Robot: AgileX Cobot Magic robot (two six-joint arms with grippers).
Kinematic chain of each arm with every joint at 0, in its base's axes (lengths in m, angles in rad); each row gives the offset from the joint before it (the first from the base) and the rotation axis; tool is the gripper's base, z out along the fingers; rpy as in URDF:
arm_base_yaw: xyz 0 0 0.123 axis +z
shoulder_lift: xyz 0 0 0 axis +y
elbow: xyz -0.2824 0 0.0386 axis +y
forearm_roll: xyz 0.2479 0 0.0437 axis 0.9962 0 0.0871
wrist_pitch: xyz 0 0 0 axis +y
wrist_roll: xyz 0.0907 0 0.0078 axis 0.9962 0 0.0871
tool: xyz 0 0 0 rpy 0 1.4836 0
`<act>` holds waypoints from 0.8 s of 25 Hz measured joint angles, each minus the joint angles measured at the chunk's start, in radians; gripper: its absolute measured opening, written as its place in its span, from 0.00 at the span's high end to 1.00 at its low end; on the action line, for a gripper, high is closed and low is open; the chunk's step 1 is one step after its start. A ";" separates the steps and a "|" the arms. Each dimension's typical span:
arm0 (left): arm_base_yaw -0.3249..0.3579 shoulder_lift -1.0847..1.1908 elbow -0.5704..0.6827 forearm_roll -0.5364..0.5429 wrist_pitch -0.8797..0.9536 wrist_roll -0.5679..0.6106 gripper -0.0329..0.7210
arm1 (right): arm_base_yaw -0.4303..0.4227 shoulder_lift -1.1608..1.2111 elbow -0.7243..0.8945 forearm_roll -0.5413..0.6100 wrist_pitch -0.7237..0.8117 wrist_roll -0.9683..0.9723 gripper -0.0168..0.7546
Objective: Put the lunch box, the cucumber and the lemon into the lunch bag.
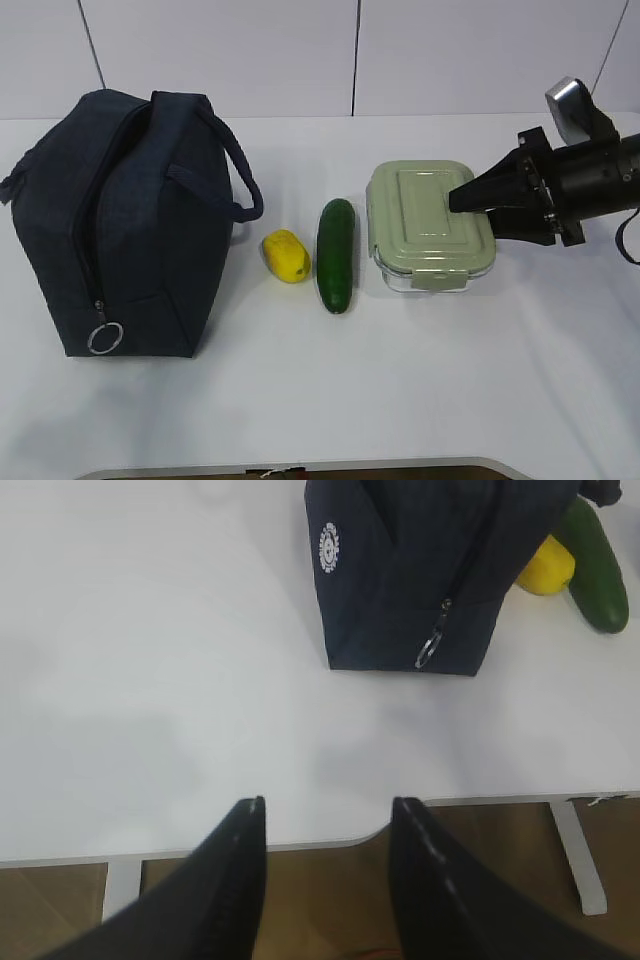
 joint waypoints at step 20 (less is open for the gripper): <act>0.000 0.332 -0.158 -0.093 0.059 0.024 0.58 | 0.220 -0.052 -0.240 -0.304 0.014 0.286 0.48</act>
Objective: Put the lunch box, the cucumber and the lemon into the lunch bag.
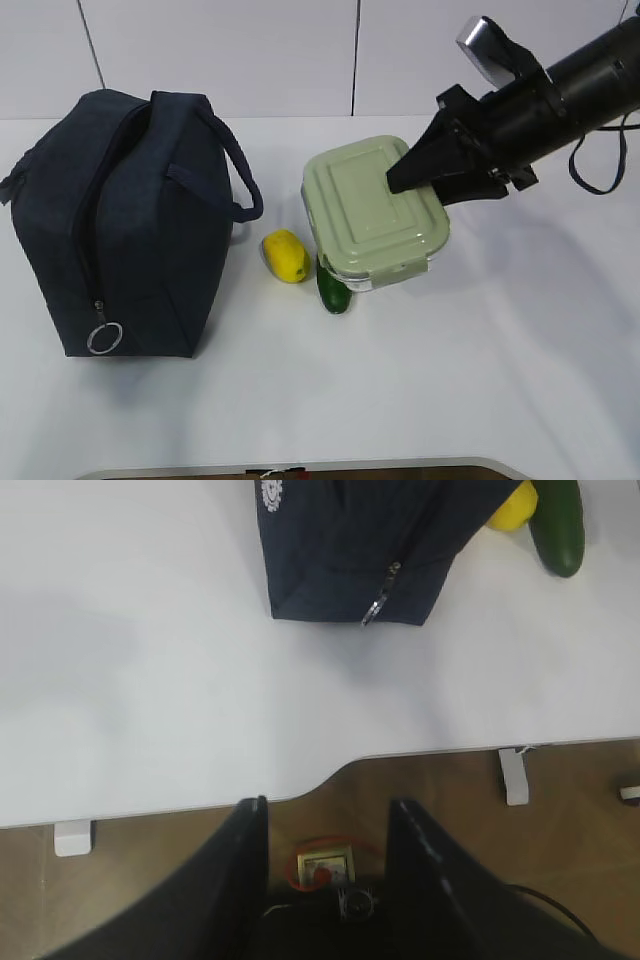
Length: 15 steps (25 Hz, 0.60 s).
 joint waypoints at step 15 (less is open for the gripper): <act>0.000 0.414 -0.173 -0.097 -0.063 0.146 0.59 | 0.125 0.000 -0.281 -0.132 0.000 0.192 0.48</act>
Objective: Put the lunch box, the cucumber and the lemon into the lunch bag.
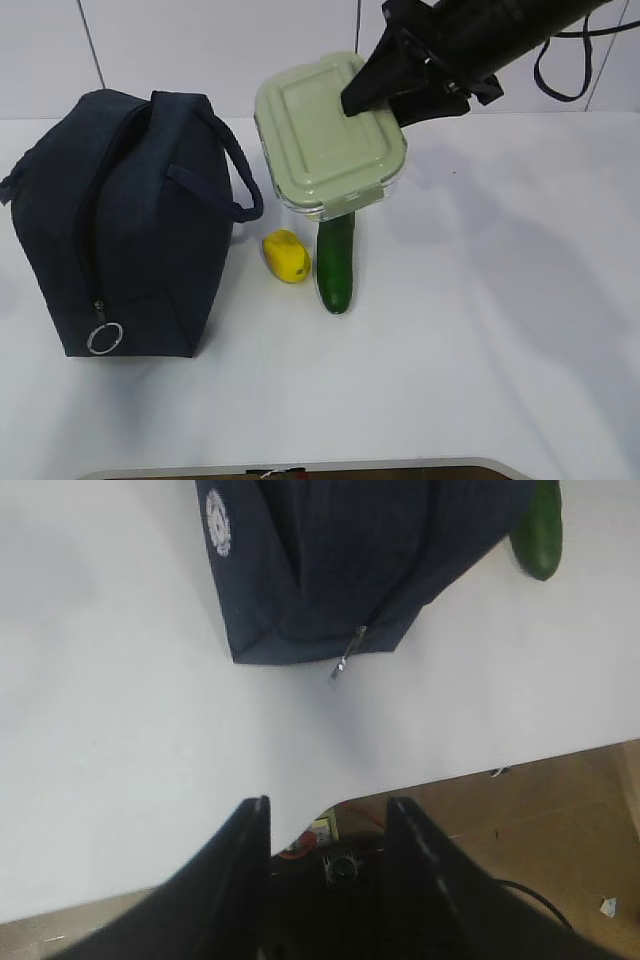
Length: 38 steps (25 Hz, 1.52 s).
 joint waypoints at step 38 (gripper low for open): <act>0.000 0.713 -0.423 -0.209 -0.134 0.315 0.62 | 0.073 0.038 -0.006 0.306 -0.117 -0.069 0.48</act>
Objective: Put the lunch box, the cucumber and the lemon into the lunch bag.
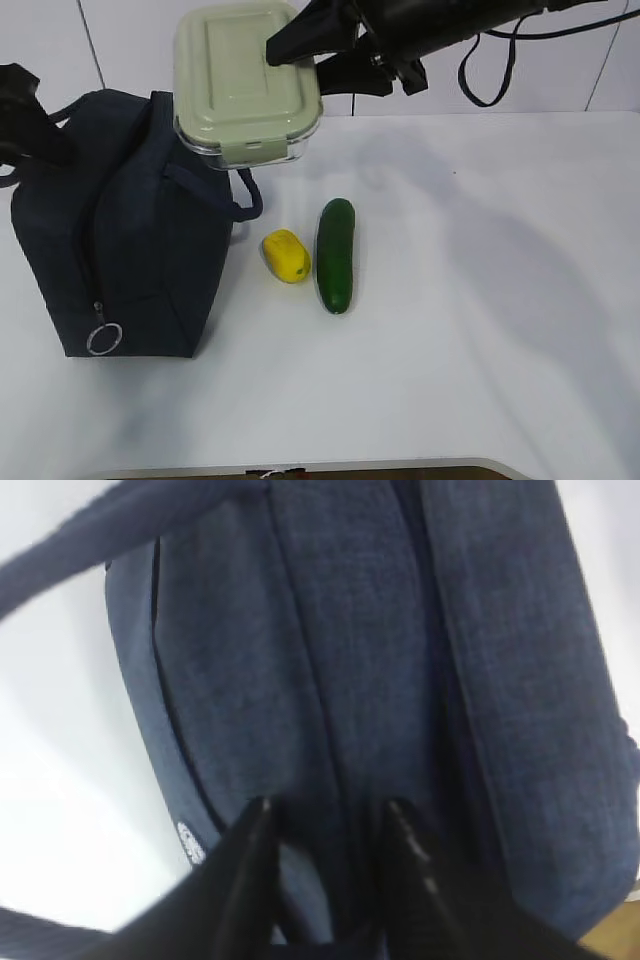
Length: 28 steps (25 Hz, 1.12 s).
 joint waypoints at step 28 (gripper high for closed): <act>-0.026 -0.075 -0.132 -0.203 0.208 0.065 0.96 | 0.155 0.212 -0.002 0.214 -0.119 -0.078 0.48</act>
